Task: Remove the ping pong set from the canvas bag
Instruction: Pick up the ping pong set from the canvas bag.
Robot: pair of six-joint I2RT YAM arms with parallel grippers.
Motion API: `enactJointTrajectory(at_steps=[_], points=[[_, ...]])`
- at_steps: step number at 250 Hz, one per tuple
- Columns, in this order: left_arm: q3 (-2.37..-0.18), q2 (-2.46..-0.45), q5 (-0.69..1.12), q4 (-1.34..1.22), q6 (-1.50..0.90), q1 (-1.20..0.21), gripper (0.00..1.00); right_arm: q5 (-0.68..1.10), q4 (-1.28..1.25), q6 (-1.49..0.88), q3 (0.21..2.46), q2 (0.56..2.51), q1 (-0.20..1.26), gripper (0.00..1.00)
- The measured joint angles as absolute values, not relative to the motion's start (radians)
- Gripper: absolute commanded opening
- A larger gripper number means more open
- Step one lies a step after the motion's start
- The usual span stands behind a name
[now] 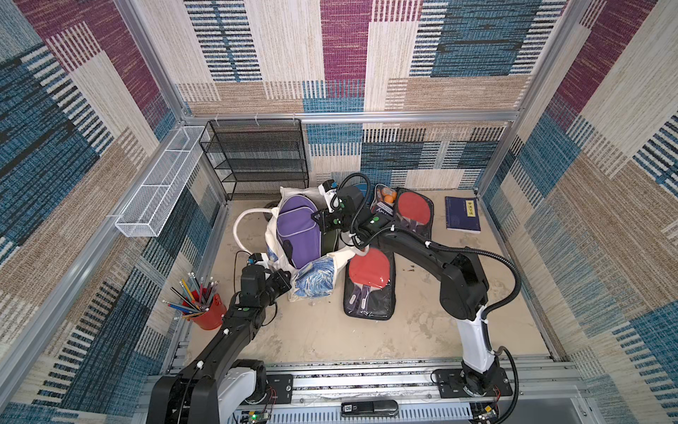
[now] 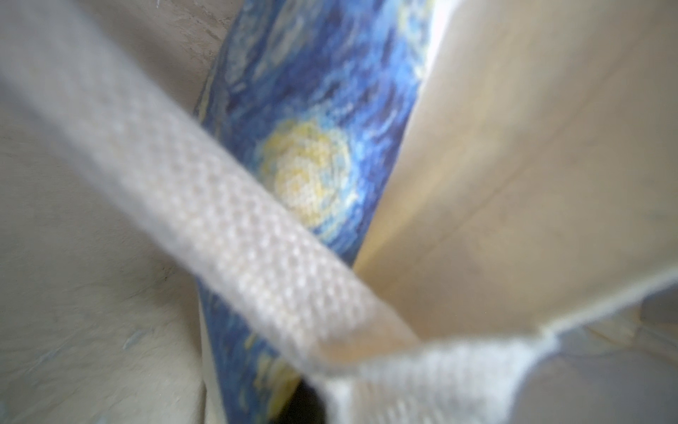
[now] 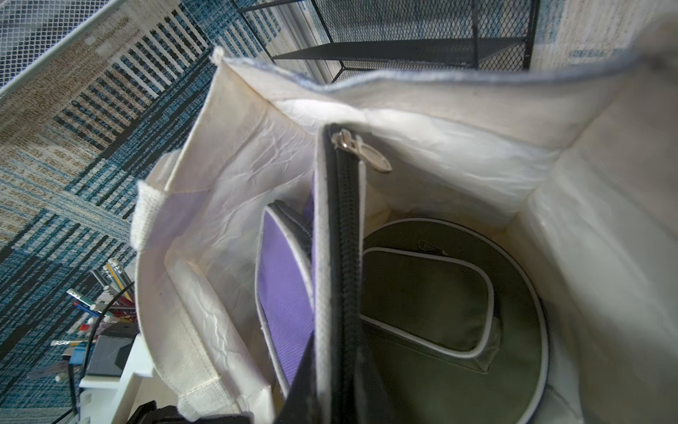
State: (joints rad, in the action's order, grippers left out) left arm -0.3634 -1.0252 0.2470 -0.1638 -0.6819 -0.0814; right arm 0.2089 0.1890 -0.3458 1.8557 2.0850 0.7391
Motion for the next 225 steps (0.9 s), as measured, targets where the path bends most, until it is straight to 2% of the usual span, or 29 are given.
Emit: enactJointTrajectory(at_steps=[225], points=[[-0.385,-0.97,0.209,-0.109,-0.705,-0.083,0.0,0.148,0.152,-0.351,1.768,1.79,0.702,0.0]])
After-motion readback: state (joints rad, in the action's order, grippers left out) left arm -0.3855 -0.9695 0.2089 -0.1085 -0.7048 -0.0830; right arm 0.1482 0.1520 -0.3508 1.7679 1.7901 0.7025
